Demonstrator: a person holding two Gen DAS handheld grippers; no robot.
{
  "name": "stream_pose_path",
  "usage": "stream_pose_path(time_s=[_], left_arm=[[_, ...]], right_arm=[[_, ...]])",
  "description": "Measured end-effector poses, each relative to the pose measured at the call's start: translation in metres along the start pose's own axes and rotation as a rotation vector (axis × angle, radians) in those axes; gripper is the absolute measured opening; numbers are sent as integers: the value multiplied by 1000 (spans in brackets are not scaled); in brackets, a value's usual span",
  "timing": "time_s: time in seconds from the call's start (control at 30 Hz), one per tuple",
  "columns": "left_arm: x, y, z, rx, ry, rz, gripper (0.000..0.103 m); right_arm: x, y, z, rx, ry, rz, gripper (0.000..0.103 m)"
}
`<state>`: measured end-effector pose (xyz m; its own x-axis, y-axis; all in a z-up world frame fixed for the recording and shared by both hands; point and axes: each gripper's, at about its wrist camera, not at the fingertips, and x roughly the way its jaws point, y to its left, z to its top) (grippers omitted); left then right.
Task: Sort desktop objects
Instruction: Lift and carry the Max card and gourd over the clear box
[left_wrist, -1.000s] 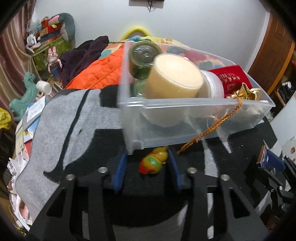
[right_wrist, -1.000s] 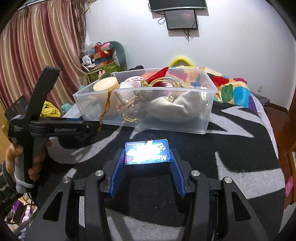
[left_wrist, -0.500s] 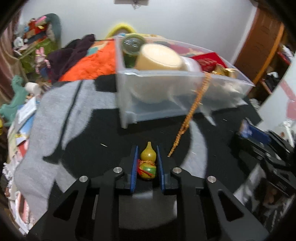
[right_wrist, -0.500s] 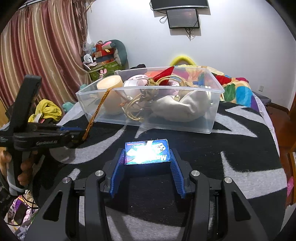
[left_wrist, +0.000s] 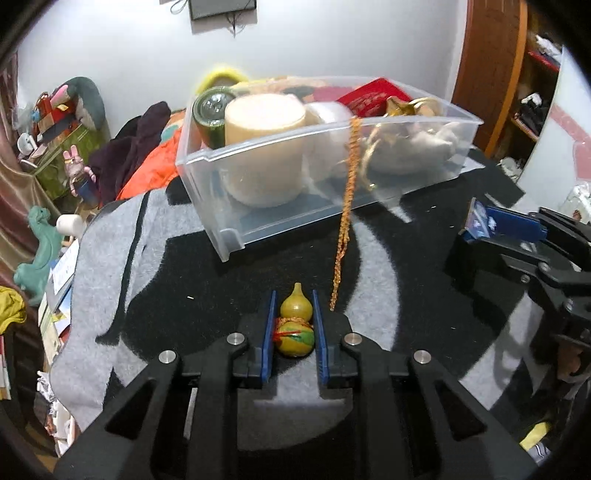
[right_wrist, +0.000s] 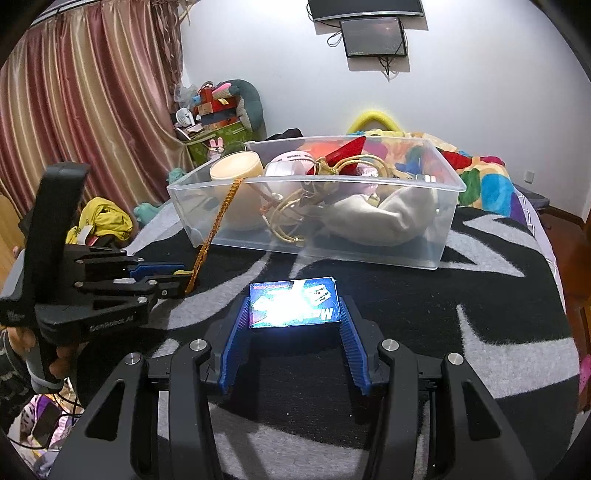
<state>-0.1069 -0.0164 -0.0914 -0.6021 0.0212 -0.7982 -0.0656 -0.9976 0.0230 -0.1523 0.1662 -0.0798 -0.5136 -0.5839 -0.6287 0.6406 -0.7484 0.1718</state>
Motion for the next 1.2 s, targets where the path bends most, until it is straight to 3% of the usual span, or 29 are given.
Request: stream_pose_path(time_s=[0.13, 0.23, 0.3, 0.57, 1.2], left_arm=[[-11, 2, 1, -12, -40, -2, 18], [-24, 8, 6, -26, -82, -1, 18], [-33, 13, 8, -37, -114, -5, 18], [-50, 31, 27, -83, -205, -9, 18], [-51, 43, 76, -107, -278, 3, 18]], right_arm=[[-3, -3, 3, 15, -12, 8, 45], [-7, -12, 6, 77, -23, 102, 45], [-9, -15, 8, 96, -32, 114, 45], [-17, -22, 22, 102, -66, 63, 45], [-15, -42, 73, 67, -131, -61, 45]])
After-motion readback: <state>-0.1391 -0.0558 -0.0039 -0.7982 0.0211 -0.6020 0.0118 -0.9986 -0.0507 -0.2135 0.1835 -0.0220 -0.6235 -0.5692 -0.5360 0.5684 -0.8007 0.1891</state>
